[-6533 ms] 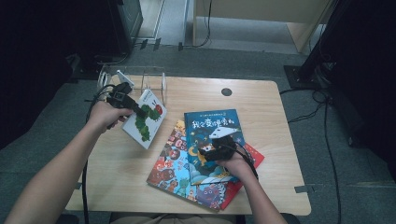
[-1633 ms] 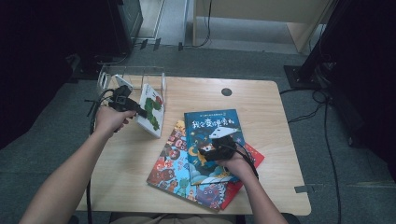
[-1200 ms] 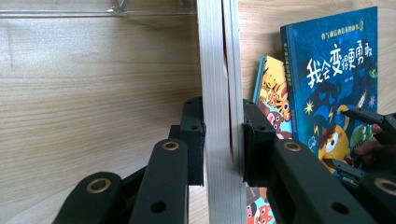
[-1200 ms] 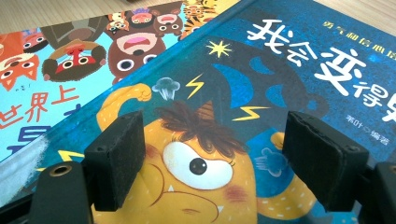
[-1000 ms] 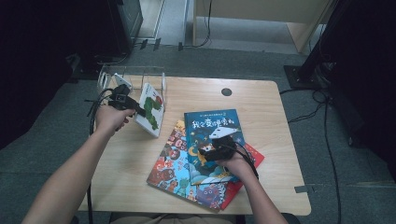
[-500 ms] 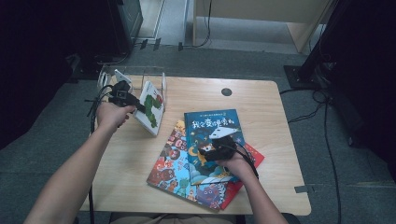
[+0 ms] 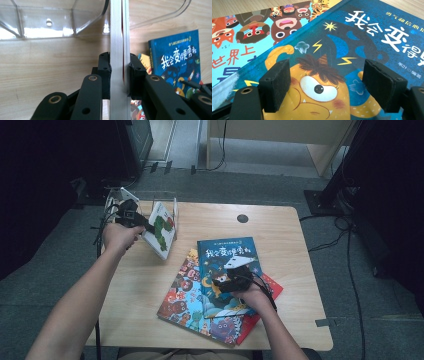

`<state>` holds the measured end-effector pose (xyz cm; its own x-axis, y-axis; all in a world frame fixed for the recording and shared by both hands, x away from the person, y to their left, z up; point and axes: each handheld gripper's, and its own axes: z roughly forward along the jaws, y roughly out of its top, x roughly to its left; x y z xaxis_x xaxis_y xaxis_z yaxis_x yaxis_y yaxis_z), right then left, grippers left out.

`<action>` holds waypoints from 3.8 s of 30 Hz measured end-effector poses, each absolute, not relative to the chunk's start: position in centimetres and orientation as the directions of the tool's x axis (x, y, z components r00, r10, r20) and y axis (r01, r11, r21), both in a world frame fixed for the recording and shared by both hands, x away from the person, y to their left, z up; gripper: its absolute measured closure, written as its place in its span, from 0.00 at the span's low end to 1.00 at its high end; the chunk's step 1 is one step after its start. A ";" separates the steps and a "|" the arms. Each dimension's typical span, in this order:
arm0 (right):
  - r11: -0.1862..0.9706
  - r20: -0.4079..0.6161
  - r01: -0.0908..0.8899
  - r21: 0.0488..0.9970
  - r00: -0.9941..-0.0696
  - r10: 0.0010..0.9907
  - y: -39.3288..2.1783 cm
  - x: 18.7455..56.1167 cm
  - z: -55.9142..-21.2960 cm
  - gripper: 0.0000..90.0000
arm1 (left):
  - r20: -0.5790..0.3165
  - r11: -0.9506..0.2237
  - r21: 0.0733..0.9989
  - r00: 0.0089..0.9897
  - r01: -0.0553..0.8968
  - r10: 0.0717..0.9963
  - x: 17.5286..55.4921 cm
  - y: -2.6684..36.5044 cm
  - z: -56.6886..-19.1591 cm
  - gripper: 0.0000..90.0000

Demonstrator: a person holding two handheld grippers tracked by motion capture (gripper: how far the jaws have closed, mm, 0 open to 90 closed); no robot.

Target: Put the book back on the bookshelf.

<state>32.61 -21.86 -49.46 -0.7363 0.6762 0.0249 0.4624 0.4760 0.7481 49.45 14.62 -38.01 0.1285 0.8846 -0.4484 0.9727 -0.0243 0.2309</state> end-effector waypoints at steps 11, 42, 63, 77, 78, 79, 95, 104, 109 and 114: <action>0.475 0.026 0.462 0.749 -0.737 0.675 -21.9 32.6 -49.5 0.26 | -0.430 0.007 0.270 0.114 0.963 0.896 50.5 13.9 -38.5 0.85; 0.477 0.025 0.459 0.750 -0.739 0.673 -21.9 32.6 -49.5 0.27 | -0.440 0.073 0.375 0.108 0.924 0.891 50.7 14.2 -38.1 0.85; 0.478 0.025 0.458 0.750 -0.741 0.672 -21.9 32.6 -49.5 0.27 | -0.441 0.098 0.415 0.105 0.905 0.891 50.6 14.7 -37.1 0.85; 0.479 0.023 0.456 0.750 -0.742 0.670 -21.9 32.6 -49.5 0.28 | -0.409 0.060 0.404 0.121 0.913 0.904 50.7 13.4 -38.4 0.85; 0.479 0.023 0.455 0.751 -0.742 0.670 -21.9 32.6 -49.5 0.28 | -0.409 0.056 0.399 0.123 0.915 0.904 50.6 13.4 -38.5 0.85; 0.479 0.023 0.455 0.750 -0.742 0.670 -21.9 32.6 -49.5 0.28 | -0.409 0.053 0.396 0.125 0.917 0.904 50.6 13.4 -38.6 0.85; 0.480 0.023 0.454 0.750 -0.744 0.668 -21.9 32.6 -49.5 0.28 | -0.405 -0.011 0.317 0.146 0.948 0.903 50.5 13.1 -39.4 0.85; 0.480 0.022 0.454 0.751 -0.744 0.668 -21.9 32.6 -49.5 0.28 | -0.445 -0.038 0.237 0.143 0.971 0.884 51.0 13.0 -40.1 0.83; 0.479 0.022 0.454 0.751 -0.743 0.669 -21.9 32.6 -49.5 0.28 | -0.459 -0.005 0.222 0.109 0.975 0.882 51.1 13.3 -40.0 0.85; 0.480 0.022 0.454 0.751 -0.744 0.668 -21.9 32.6 -49.5 0.28 | -0.447 0.003 0.227 0.101 0.974 0.889 51.0 13.4 -39.6 0.86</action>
